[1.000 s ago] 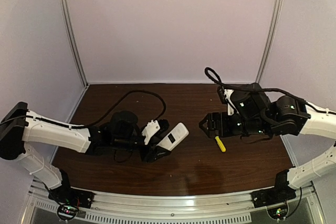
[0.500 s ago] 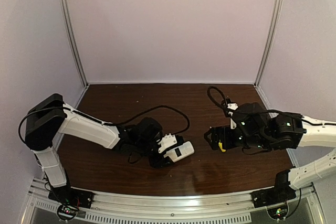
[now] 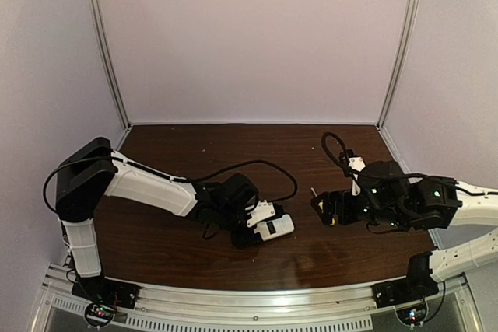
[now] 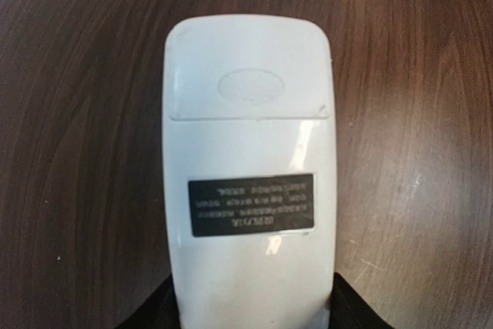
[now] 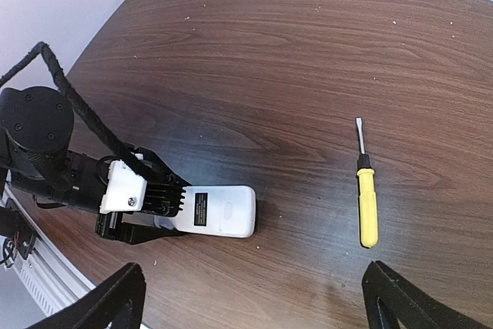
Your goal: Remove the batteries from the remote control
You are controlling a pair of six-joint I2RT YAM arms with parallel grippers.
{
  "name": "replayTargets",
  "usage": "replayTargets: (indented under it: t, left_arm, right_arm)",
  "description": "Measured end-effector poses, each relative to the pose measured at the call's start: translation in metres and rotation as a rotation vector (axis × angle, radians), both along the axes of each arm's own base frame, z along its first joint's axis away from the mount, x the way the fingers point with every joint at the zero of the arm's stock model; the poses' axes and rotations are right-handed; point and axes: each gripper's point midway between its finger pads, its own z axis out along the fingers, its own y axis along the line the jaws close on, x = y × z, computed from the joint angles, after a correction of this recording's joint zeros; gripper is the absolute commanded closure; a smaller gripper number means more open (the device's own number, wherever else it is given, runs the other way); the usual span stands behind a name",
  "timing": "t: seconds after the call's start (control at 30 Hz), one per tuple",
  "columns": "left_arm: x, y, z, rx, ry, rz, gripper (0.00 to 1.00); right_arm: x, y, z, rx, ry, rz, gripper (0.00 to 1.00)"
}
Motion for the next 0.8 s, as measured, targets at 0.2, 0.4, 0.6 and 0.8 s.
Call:
replayTargets:
  t: [0.2,0.4,0.6,0.8]
  left_arm:
    - [0.0028,-0.0013,-0.0002,0.017,-0.002,0.006,0.56]
    - [0.003,-0.0013,0.0,0.023,-0.001,0.007,0.39]
    - [0.0048,-0.0013,0.0004,0.024,-0.013,0.006,0.11]
    - [0.0059,-0.0004,0.0025,0.014,-0.03,0.004,0.03]
  right_arm:
    - [-0.0003,-0.0056,0.0021,0.01,-0.016,-0.008,0.0]
    - [0.0,-0.0065,0.0045,0.017,-0.023,-0.012,0.0]
    - [0.0008,-0.0048,0.0066,0.028,-0.028,-0.012,0.0]
    - [0.0015,-0.0032,0.0057,0.028,-0.028,-0.012,0.0]
